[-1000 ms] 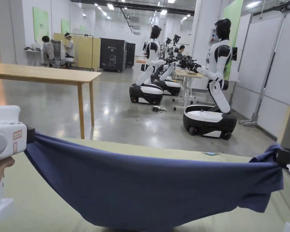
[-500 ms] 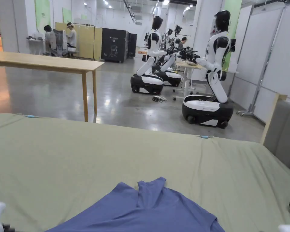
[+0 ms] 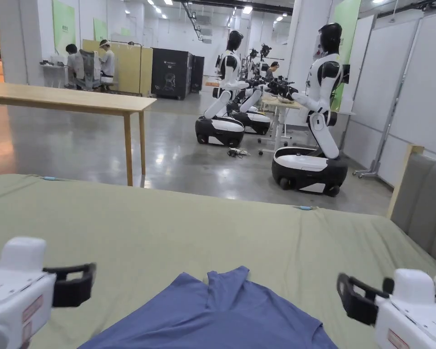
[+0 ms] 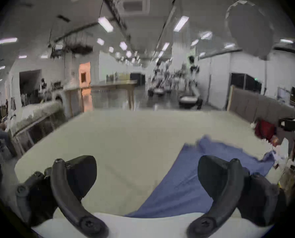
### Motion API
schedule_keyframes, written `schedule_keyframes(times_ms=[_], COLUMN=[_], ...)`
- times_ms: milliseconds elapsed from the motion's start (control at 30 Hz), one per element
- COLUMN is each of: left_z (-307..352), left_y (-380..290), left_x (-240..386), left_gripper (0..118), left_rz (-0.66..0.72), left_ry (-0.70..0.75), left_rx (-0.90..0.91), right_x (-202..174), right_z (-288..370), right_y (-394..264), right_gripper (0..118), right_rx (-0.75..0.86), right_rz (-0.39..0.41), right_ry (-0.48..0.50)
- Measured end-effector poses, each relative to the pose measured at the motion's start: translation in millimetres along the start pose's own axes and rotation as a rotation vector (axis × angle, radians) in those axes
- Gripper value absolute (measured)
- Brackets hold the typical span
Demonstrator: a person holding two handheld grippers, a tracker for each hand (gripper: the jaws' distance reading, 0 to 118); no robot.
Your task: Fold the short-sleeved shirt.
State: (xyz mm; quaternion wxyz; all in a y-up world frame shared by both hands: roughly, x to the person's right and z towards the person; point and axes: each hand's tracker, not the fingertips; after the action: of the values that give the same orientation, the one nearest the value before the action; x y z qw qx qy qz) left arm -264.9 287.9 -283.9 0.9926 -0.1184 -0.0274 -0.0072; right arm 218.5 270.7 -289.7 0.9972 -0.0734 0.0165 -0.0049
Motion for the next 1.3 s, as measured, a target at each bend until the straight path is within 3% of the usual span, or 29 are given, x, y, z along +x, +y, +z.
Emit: schedule_keyframes(times_ms=[167, 200, 233, 300, 333, 400, 600, 833, 867, 900, 933, 1133, 1167, 1200, 1300], left_z=[3.1, 3.2, -3.3, -7.3, -10.4, -15.4, -15.2, -16.7, -21.1, -19.4, -24.5, -67.6, -72.2, -78.2, -93.4], left_y=[9.7, 6.4, -2.6, -10.9, -15.4, -22.7, -27.7, -73.7, -85.7, -93.7, -103.9, -189.2, -170.7, -174.3, -187.5], left_x=[54.7, 60.8, 60.2, 63.6, 63.9, 52.0, -1.5, -86.3, -96.9, -96.0, -99.6, -132.5, -119.8, -120.3, -126.4], left_gripper=[112, 91, 69, 39, 0, 0, 0, 3, 20, 77, 115, 114, 111, 98, 82], left_rz=[-0.083, -0.098, -0.103, -0.121, -0.129, -0.111, -0.085, 0.022, 0.041, 0.036, 0.026, 0.047, 0.041, 0.032, 0.048], left_ry=[-0.012, -0.009, -0.011, -0.021, -0.004, -0.024, 0.013, 0.010, -0.025, -0.026, -0.022, -0.014, -0.012, -0.008, -0.012], left_rx=[0.082, 0.085, 0.089, 0.075, 0.056, 0.056, -0.017, -0.415, -0.478, -0.503, -0.540, -0.611, -0.629, -0.641, -0.670], right_x=[-57.6, -61.9, -67.8, -78.1, -78.0, -74.8, -78.2, -95.2, -98.9, -101.6, -105.4, -117.9, -117.0, -115.1, -97.7], right_z=[4.5, 2.6, 1.8, -1.0, -2.5, -3.9, -3.8, -12.5, -16.4, -19.3, -23.4, -44.0, -47.4, -51.0, -71.2], right_y=[0.7, -2.9, -5.3, -9.3, -12.0, -10.6, -8.4, -27.2, -30.2, -32.9, -36.7, -51.1, -52.3, -53.3, -54.7], right_gripper=[82, 62, 53, 29, 3, 3, 3, 3, 3, 3, 3, 3, 3, 3, 3], right_rx=[0.060, 0.059, 0.053, 0.039, 0.033, 0.024, 0.020, -0.027, -0.043, -0.053, -0.066, -0.127, -0.137, -0.145, -0.203], right_rz=[0.032, 0.037, 0.046, 0.071, 0.088, 0.062, 0.080, 0.083, 0.080, 0.080, 0.076, 0.092, 0.096, 0.098, 0.083], right_ry=[0.023, 0.027, 0.032, 0.012, -0.028, 0.018, 0.032, 0.084, 0.095, 0.101, 0.106, 0.122, 0.120, 0.117, 0.089])
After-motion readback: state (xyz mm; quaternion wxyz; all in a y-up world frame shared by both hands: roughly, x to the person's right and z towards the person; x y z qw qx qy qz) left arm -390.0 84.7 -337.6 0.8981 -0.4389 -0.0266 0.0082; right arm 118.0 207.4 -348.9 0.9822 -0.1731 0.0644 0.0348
